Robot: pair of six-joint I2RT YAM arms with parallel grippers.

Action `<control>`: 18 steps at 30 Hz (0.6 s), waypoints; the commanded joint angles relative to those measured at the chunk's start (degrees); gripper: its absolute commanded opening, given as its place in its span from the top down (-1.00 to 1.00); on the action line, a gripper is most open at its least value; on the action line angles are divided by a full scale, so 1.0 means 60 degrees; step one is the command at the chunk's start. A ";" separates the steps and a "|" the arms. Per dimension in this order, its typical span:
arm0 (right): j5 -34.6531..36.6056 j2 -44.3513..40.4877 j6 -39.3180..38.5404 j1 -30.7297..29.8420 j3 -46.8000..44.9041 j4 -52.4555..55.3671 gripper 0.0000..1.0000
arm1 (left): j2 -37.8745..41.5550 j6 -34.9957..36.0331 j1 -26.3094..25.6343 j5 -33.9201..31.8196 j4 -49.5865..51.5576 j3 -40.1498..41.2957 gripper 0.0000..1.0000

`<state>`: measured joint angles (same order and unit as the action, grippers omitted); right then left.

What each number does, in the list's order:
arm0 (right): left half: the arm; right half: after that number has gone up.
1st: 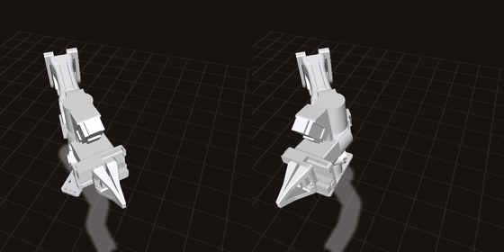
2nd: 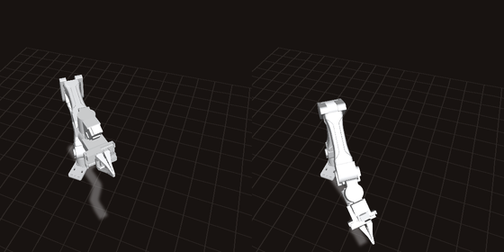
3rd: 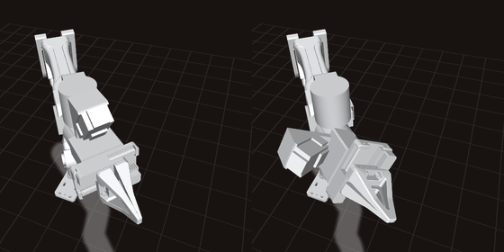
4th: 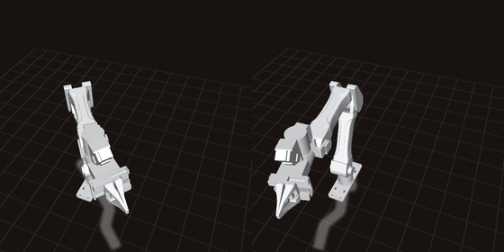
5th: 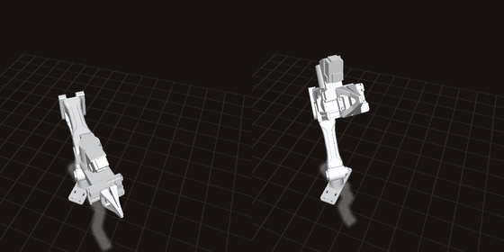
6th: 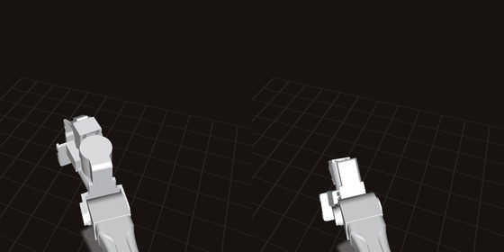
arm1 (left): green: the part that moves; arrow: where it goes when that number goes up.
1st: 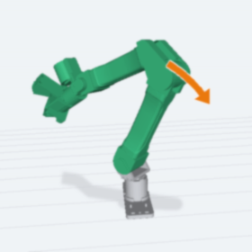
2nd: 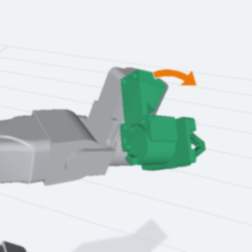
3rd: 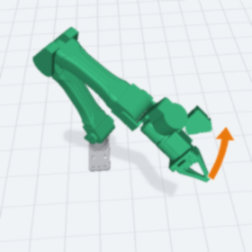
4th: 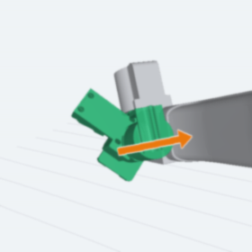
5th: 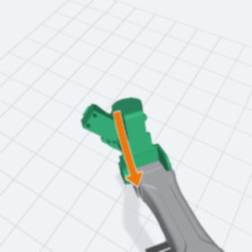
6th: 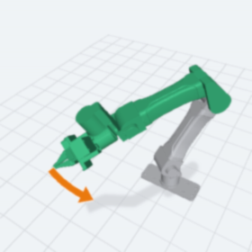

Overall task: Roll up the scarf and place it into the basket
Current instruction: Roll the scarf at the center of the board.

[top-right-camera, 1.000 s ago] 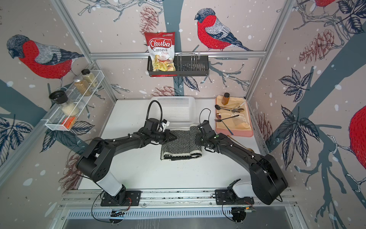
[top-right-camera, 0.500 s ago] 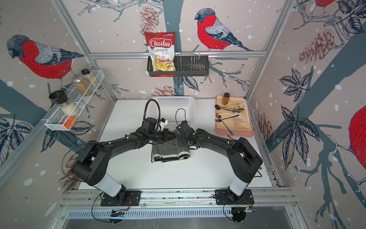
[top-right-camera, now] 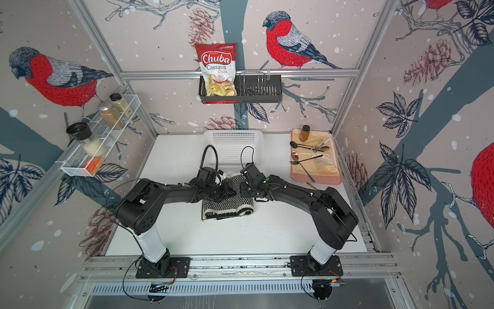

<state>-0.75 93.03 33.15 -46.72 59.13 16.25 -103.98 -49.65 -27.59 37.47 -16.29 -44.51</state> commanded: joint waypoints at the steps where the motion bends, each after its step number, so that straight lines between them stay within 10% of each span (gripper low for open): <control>1: -0.0241 -0.0449 0.0189 0.0464 -0.0551 -0.0456 -0.03 | -0.0206 -0.0170 0.0000 -0.0304 -0.0336 0.0051 1.00; 18: -0.5253 0.0768 0.0928 0.1797 -0.3164 -0.6376 -0.06 | -0.0282 0.0348 0.0029 -0.0943 0.0533 0.0114 1.00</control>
<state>-24.29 96.27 36.47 -35.68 41.08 -11.86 -105.10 -48.77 -27.59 36.14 -18.20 -44.27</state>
